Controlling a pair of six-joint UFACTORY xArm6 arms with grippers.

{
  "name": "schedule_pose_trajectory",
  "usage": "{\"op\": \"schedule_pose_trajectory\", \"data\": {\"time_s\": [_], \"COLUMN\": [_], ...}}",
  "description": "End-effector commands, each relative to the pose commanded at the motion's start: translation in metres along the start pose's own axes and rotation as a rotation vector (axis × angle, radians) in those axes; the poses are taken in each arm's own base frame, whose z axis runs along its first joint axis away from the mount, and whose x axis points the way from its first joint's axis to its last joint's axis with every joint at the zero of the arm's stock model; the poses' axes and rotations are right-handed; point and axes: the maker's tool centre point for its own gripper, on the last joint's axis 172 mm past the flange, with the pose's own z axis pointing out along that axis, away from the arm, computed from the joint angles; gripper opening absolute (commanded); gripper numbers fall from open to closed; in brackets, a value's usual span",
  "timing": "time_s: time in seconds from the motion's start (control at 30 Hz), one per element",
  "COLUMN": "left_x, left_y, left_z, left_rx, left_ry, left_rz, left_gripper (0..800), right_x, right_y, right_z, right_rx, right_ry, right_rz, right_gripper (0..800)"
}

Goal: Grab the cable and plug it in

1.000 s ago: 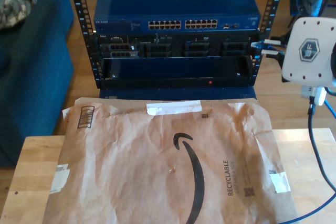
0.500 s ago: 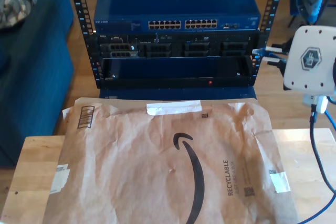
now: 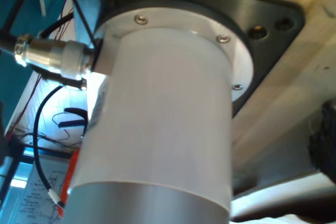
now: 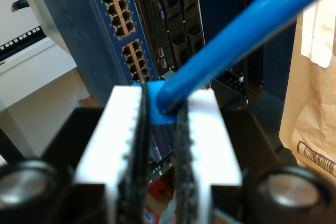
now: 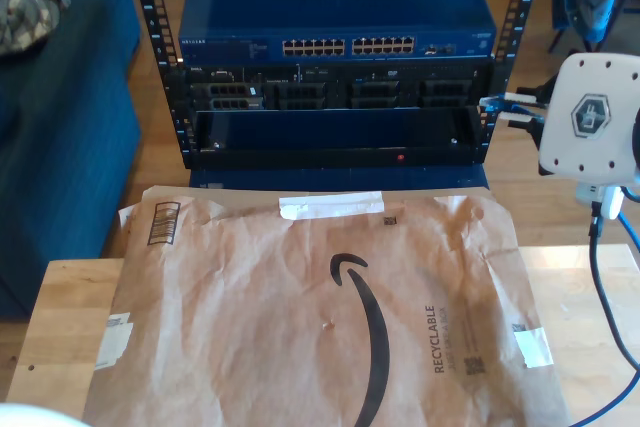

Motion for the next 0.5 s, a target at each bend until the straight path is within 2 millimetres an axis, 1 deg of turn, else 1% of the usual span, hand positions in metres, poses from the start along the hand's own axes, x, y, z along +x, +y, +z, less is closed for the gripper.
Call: {"op": "schedule_pose_trajectory", "data": {"time_s": [0.1, 0.2, 0.27, 0.3, 0.43, 0.5], "left_x": [0.013, 0.015, 0.02, 0.022, 0.039, 0.045], "left_y": [0.001, 0.002, 0.003, 0.002, 0.003, 0.005], "left_z": [0.001, 0.005, 0.005, 0.01, 0.034, 0.041], "left_rx": [-0.004, -0.012, -0.023, -0.031, -0.06, -0.064], "left_ry": [0.046, 0.065, 0.086, 0.096, 0.151, 0.178], "left_rz": [0.001, 0.014, 0.028, 0.038, 0.052, 0.052], "left_gripper": [799, 799, 799, 799, 799, 799], "right_x": [0.0, 0.0, 0.003, 0.005, 0.005, 0.007], "right_y": [0.0, 0.0, 0.007, 0.011, 0.013, 0.016], "right_z": [0.0, 0.0, 0.002, 0.003, 0.003, 0.004], "right_rx": [0.001, 0.001, -0.01, -0.014, -0.015, -0.021], "right_ry": [0.0, 0.001, 0.003, 0.005, 0.006, 0.009], "right_rz": [-0.003, -0.005, 0.003, 0.005, 0.004, 0.006], "right_gripper": [0, 0, 0, 0, 0, 0]}}
